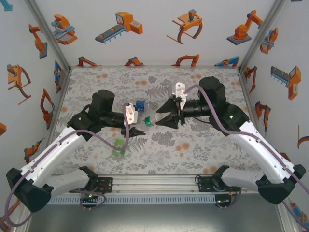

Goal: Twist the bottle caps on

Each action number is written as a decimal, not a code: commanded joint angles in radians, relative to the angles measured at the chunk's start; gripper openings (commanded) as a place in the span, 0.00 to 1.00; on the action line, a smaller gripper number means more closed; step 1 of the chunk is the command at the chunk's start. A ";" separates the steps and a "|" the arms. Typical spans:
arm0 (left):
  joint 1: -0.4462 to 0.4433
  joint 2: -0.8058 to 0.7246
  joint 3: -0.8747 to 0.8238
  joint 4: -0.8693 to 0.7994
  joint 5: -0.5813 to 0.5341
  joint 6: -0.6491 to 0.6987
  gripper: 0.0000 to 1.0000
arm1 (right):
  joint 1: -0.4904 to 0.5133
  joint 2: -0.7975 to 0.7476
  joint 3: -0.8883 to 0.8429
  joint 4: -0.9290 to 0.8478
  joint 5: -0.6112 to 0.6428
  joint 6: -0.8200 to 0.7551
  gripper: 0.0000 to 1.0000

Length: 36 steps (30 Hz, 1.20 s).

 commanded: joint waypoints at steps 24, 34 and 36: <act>-0.006 0.036 -0.037 0.231 -0.205 -0.031 0.00 | -0.006 0.059 -0.098 0.024 0.649 1.240 0.00; -0.005 0.056 -0.044 0.218 -0.211 -0.022 0.00 | -0.009 0.078 -0.116 0.025 0.702 1.379 0.00; -0.006 0.053 -0.049 0.217 -0.211 -0.022 0.00 | -0.017 0.073 -0.103 0.021 0.704 1.328 0.00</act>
